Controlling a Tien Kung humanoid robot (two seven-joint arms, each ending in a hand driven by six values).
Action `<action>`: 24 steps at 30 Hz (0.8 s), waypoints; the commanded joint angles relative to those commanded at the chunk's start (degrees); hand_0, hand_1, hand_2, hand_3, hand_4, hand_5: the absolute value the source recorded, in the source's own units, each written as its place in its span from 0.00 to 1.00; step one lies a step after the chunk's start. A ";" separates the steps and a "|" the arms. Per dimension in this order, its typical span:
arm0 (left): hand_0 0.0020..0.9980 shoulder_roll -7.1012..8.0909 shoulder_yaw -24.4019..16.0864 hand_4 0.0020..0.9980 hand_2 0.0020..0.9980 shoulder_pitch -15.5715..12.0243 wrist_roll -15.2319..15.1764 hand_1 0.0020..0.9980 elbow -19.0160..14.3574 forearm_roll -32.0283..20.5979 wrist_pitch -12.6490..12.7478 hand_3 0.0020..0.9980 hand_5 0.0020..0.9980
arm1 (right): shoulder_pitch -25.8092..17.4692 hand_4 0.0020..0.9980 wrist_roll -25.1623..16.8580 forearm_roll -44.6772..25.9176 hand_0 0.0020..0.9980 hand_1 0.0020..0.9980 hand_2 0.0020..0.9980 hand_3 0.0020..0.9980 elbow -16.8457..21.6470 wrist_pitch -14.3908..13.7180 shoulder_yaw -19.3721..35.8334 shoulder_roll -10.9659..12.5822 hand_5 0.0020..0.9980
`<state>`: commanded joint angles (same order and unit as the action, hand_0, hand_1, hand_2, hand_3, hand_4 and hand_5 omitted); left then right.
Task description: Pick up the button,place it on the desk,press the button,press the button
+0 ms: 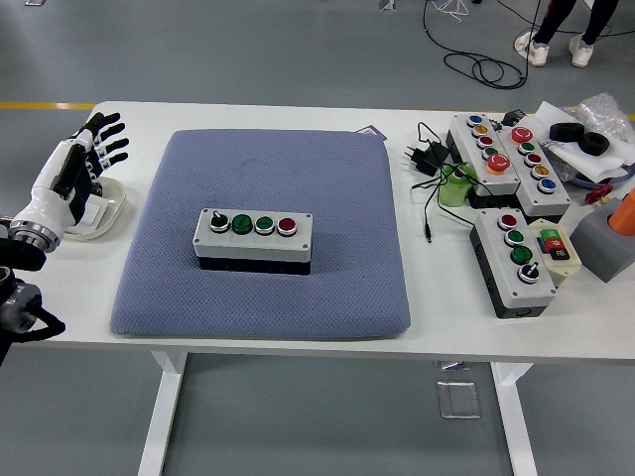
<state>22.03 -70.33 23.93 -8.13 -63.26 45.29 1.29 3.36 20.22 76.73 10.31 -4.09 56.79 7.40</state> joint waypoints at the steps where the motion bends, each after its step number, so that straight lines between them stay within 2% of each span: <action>1: 0.80 0.06 -0.04 0.62 0.89 -0.05 0.12 0.84 0.03 -2.23 -0.30 0.90 1.00 | -0.03 0.31 0.00 0.00 0.64 0.45 0.61 0.56 0.00 -0.01 0.01 0.00 0.23; 5: 0.79 0.28 -0.42 0.63 0.89 -0.09 0.39 0.83 0.16 -11.25 -1.51 0.90 1.00 | -0.13 0.31 0.03 0.21 0.64 0.46 0.61 0.56 0.00 0.03 0.09 0.03 0.23; 6: 0.79 0.33 -0.60 0.63 0.89 -0.10 0.47 0.83 0.16 -12.00 -1.79 0.90 1.00 | -0.20 0.31 0.01 0.21 0.64 0.46 0.61 0.56 0.00 0.02 0.07 0.06 0.23; 24: 0.79 0.66 -0.82 0.63 0.88 0.90 0.53 0.83 0.76 -11.47 -3.65 0.91 1.00 | 0.15 0.31 -0.26 -0.86 0.64 0.46 0.61 0.57 0.00 -0.04 -0.69 0.12 0.23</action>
<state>22.69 -71.16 24.83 -7.60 -62.50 33.83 -2.36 3.51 19.96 75.87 10.31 -4.13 56.10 7.52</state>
